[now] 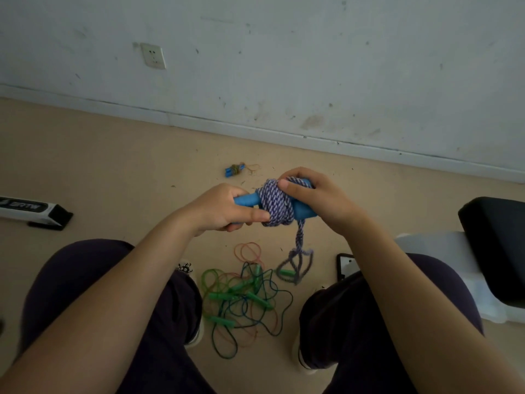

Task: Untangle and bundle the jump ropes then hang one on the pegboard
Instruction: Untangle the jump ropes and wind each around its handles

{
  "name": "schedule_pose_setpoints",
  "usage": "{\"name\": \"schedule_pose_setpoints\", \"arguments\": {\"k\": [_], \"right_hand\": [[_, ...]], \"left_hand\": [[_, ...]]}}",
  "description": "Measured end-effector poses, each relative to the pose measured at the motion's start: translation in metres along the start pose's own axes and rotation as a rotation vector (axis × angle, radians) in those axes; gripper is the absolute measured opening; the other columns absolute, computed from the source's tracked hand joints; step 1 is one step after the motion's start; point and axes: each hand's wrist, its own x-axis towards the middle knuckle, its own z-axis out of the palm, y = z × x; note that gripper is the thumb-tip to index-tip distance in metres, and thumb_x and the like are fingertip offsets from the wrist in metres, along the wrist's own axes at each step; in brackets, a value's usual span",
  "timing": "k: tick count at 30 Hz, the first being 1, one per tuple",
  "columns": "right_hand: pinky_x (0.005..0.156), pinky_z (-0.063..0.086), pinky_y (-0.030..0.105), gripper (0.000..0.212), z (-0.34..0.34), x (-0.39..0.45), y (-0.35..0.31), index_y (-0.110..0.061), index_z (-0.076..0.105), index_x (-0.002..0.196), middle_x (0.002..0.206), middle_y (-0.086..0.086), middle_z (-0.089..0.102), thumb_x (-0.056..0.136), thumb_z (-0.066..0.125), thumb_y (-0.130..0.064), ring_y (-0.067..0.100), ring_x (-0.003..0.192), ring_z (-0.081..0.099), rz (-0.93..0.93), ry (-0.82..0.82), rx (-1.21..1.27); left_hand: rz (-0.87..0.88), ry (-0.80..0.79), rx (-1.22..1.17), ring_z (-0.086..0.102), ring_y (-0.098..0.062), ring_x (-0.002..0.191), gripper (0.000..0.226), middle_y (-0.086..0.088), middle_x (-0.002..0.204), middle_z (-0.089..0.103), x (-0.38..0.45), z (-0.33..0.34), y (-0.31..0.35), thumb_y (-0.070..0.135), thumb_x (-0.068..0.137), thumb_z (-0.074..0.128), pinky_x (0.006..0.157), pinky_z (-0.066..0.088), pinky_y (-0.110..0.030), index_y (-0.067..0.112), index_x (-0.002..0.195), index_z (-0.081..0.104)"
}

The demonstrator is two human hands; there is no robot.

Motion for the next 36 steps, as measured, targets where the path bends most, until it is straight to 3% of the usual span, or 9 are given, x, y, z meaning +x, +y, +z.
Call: {"name": "schedule_pose_setpoints", "arguments": {"k": [3, 10, 15, 17, 20, 25, 30, 34, 36], "right_hand": [[0.075, 0.056, 0.037, 0.046, 0.004, -0.001, -0.001, -0.004, 0.064, 0.108, 0.095, 0.011, 0.069, 0.077, 0.073, -0.036, 0.023, 0.084, 0.067, 0.065, 0.026, 0.179], [0.065, 0.052, 0.029, 0.04, 0.009, -0.001, -0.003, -0.006, 0.068, 0.112, 0.095, 0.014, 0.064, 0.079, 0.073, -0.029, 0.02, 0.078, 0.06, 0.124, 0.021, 0.451], [0.067, 0.043, 0.031, 0.037, 0.011, 0.0, -0.003, -0.003, 0.064, 0.109, 0.094, 0.019, 0.057, 0.081, 0.069, -0.026, 0.025, 0.077, 0.054, 0.097, 0.0, 0.514], [0.056, 0.034, 0.025, 0.024, 0.012, 0.001, -0.003, -0.003, 0.064, 0.102, 0.077, 0.01, 0.049, 0.087, 0.065, -0.022, 0.015, 0.061, 0.043, 0.095, -0.035, 0.471], [0.048, 0.022, 0.02, 0.021, 0.016, 0.003, -0.001, -0.005, 0.066, 0.108, 0.062, -0.004, 0.036, 0.1, 0.053, -0.02, 0.008, 0.052, 0.027, 0.122, -0.026, 0.266], [0.052, 0.032, 0.021, 0.033, 0.026, 0.007, 0.0, -0.018, 0.059, 0.074, 0.059, -0.006, 0.045, 0.103, 0.048, -0.028, -0.001, 0.041, 0.038, 0.093, 0.049, -0.248], [0.051, 0.034, 0.013, 0.036, 0.026, 0.001, -0.001, -0.023, 0.052, 0.067, 0.064, -0.004, 0.05, 0.102, 0.048, -0.031, 0.0, 0.052, 0.043, 0.014, -0.028, -0.46], [0.05, 0.031, 0.016, 0.034, 0.021, -0.004, -0.008, -0.019, 0.053, 0.068, 0.058, -0.007, 0.042, 0.1, 0.055, -0.028, 0.002, 0.049, 0.04, -0.119, 0.004, -0.417], [0.051, 0.029, 0.019, 0.032, 0.016, -0.006, -0.01, -0.015, 0.053, 0.069, 0.058, -0.007, 0.039, 0.099, 0.057, -0.024, 0.004, 0.05, 0.037, -0.174, 0.041, -0.415]], "left_hand": [[0.005, 0.044, -0.061, 0.044, -0.011, 0.041, 0.058, 0.0, 0.048, 0.052, -0.001, 0.001, 0.0, 0.062, 0.055, 0.08, 0.042, 0.035, -0.02, 0.01, 0.075, 0.062], [0.023, 0.157, -0.193, 0.043, -0.009, 0.039, 0.059, 0.001, 0.048, 0.052, 0.0, 0.006, -0.002, 0.059, 0.056, 0.089, 0.039, 0.033, -0.017, 0.01, 0.076, 0.063], [0.052, 0.256, -0.258, 0.04, -0.008, 0.037, 0.036, 0.004, 0.044, 0.05, 0.001, 0.011, -0.001, 0.042, 0.077, 0.082, 0.038, 0.031, -0.016, 0.013, 0.072, 0.062], [0.058, 0.358, -0.338, 0.039, -0.007, 0.037, 0.029, 0.005, 0.047, 0.05, 0.003, 0.008, 0.001, 0.032, 0.087, 0.076, 0.036, 0.028, -0.017, 0.011, 0.073, 0.061], [0.049, 0.486, -0.398, 0.039, -0.008, 0.038, 0.029, -0.001, 0.055, 0.051, 0.005, 0.002, 0.003, 0.031, 0.088, 0.075, 0.037, 0.026, -0.018, 0.009, 0.075, 0.062], [0.003, 0.59, -0.315, 0.04, -0.004, 0.035, 0.03, 0.01, 0.041, 0.048, 0.01, 0.011, 0.0, 0.031, 0.086, 0.077, 0.036, 0.029, -0.017, 0.012, 0.07, 0.061], [-0.041, 0.734, -0.308, 0.043, -0.004, 0.035, 0.032, 0.011, 0.042, 0.052, 0.016, -0.001, -0.013, 0.033, 0.083, 0.08, 0.037, 0.033, -0.017, 0.011, 0.069, 0.061], [-0.1, 0.685, -0.057, 0.052, -0.015, 0.048, 0.04, -0.001, 0.057, 0.06, 0.02, -0.006, -0.021, 0.044, 0.079, 0.079, 0.054, 0.042, -0.03, 0.007, 0.074, 0.066], [-0.13, 0.517, 0.141, 0.052, -0.013, 0.047, 0.039, 0.002, 0.055, 0.06, 0.017, -0.005, -0.019, 0.049, 0.076, 0.08, 0.053, 0.043, -0.03, 0.013, 0.072, 0.066]]}}
